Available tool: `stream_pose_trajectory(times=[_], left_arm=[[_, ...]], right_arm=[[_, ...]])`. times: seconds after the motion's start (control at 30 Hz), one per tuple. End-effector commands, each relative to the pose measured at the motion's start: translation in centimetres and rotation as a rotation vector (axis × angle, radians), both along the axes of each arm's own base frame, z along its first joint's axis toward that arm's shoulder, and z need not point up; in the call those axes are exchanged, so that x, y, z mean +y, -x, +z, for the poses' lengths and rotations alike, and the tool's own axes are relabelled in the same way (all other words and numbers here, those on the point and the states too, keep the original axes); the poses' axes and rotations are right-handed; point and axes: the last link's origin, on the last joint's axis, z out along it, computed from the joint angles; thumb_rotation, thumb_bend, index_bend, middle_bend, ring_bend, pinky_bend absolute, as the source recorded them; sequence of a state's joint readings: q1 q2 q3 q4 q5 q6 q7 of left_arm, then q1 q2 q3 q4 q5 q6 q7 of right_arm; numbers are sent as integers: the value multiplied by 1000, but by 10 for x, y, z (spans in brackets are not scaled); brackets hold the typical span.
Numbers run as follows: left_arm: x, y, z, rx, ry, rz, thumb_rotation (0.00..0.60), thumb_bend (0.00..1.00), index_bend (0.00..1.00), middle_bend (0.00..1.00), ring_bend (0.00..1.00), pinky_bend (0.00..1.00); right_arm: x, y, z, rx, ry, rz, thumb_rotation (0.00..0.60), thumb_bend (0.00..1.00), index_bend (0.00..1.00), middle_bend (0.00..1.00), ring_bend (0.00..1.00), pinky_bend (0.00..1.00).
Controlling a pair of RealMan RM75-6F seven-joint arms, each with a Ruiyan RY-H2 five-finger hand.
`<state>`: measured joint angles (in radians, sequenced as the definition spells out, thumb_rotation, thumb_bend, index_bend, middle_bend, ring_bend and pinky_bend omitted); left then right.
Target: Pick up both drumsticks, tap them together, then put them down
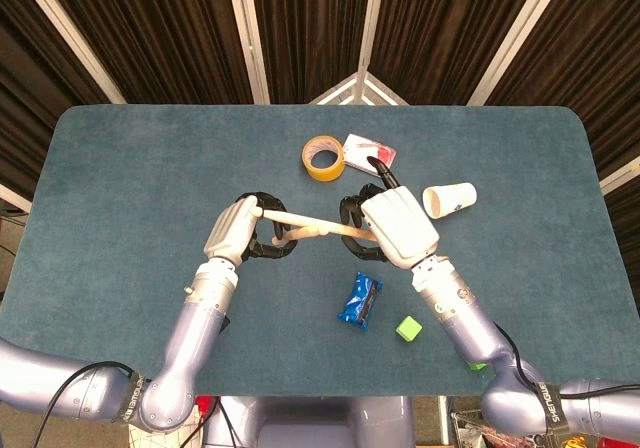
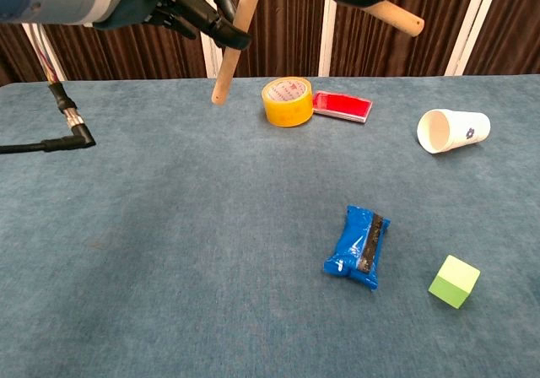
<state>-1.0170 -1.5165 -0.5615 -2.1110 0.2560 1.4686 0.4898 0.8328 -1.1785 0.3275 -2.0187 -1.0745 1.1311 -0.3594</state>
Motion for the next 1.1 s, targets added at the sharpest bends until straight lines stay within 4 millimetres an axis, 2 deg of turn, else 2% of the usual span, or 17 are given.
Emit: stream_pose_trajectory(times=[0.03, 0.37, 0.57, 0.67, 0.9, 0.97, 1.03, 1.1], left_arm=[[0, 0, -2, 0, 5, 2, 600, 386, 613, 632, 195, 114], [0, 1, -4, 5, 7, 7, 600, 386, 613, 632, 195, 114], [2, 17, 4, 58, -14, 22, 600, 386, 614, 632, 195, 115], [4, 43, 16, 166, -55, 25, 600, 386, 614, 632, 195, 114], [10, 138, 39, 472, -147, 54, 600, 386, 615, 631, 195, 114], [10, 158, 42, 525, -159, 48, 600, 386, 616, 631, 195, 114], [9, 187, 44, 591, -166, 55, 600, 386, 616, 631, 195, 114], [8, 205, 45, 623, -162, 69, 600, 386, 616, 631, 195, 114]], right_arm=[[0, -1, 1, -7, 0, -3, 600, 492, 707, 646, 436, 4], [-2, -1, 6, -12, 11, -17, 600, 493, 709, 646, 436, 3], [-9, 14, 13, -2, 42, -52, 600, 494, 708, 646, 436, 3], [-16, 36, 20, 29, 81, -85, 600, 493, 708, 646, 436, 4], [-23, 97, 22, 57, 123, -143, 600, 493, 709, 646, 440, 4], [-23, 108, 21, 65, 126, -144, 600, 494, 708, 646, 440, 3], [-22, 119, 20, 62, 126, -148, 600, 493, 708, 646, 440, 3], [-22, 125, 20, 57, 120, -154, 600, 493, 709, 646, 440, 3]])
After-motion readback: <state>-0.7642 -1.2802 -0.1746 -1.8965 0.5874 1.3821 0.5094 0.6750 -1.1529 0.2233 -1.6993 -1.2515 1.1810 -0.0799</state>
